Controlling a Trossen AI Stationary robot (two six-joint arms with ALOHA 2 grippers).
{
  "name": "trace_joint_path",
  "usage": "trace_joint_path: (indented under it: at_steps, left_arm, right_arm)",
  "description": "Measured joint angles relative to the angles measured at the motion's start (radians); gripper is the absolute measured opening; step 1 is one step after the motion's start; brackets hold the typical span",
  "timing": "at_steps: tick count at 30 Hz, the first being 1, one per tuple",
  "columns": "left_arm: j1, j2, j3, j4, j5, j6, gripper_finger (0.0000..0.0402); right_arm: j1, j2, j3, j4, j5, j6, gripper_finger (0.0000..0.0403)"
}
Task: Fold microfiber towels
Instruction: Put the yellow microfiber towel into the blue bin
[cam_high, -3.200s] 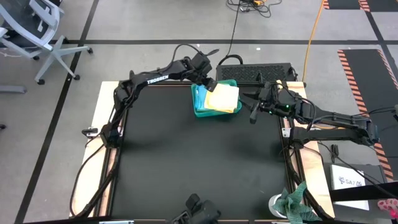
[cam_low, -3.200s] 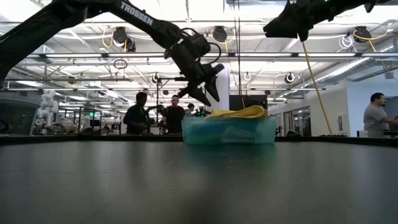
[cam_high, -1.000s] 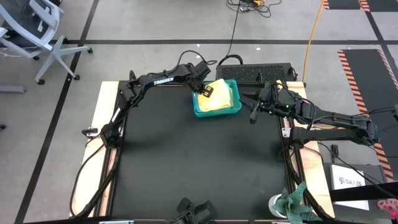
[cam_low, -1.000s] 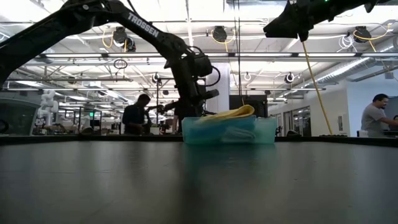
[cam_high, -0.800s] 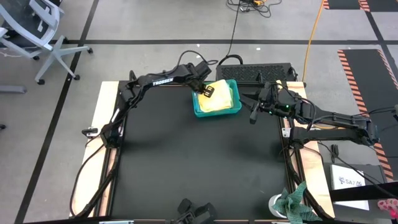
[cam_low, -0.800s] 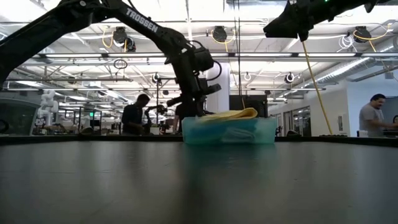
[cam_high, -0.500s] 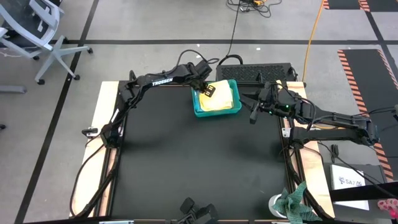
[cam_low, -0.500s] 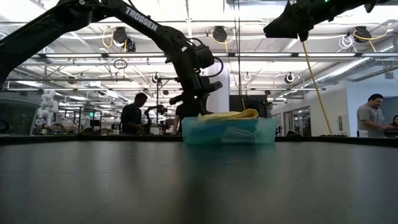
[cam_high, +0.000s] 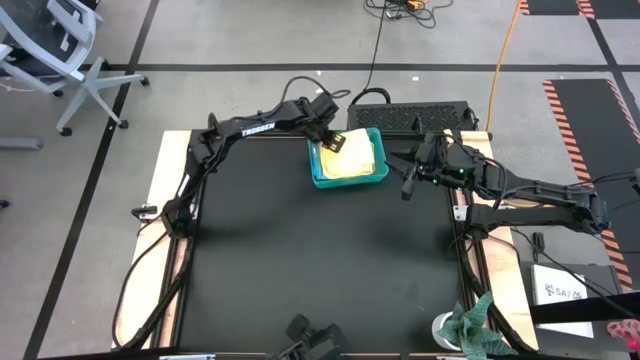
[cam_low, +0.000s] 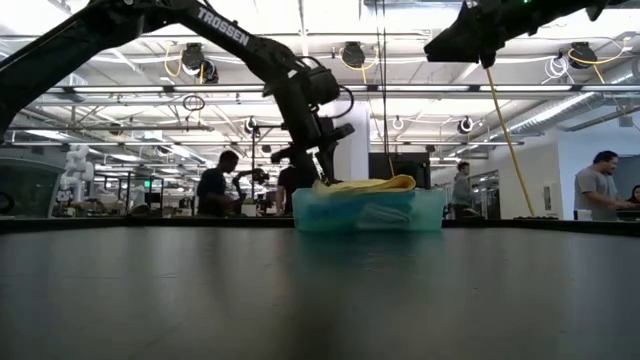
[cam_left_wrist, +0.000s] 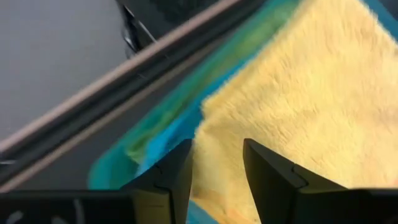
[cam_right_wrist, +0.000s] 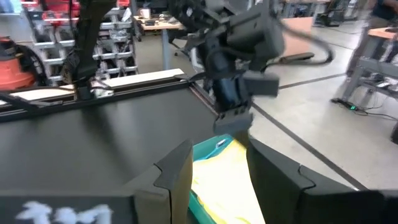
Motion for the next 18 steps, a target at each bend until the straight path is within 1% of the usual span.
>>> trace_joint_path:
  at_steps: [8,11,14,16,17,18]
  left_arm:
    - [0.002,-0.087,0.000,-0.011,-0.152,0.036,0.0145]
    - [-0.003,-0.131,0.000,-0.030,-0.158,0.032,0.0145]
    - [-0.024,-0.188,0.000,-0.059,-0.160,0.014,0.0145]
    - [-0.048,-0.230,0.000,-0.067,-0.160,0.011,0.0145]
    - [-0.059,-0.252,0.000,-0.083,-0.162,0.011,0.0145]
    - [-0.074,-0.271,0.000,-0.104,-0.174,0.010,0.0145]
  right_arm:
    - [0.000,0.000,0.000,-0.012,-0.014,0.007,0.0141]
    - [0.000,0.029,0.000,-0.012,-0.016,0.050,0.0128]
    - [0.000,0.106,0.000,-0.001,-0.059,0.070,0.0083]
    - [-0.002,0.185,0.000,0.047,-0.096,0.066,0.0034]
    - [-0.005,0.229,0.000,0.082,-0.112,0.052,0.0018]
    - [-0.010,0.276,0.000,0.128,-0.121,0.038,0.0010]
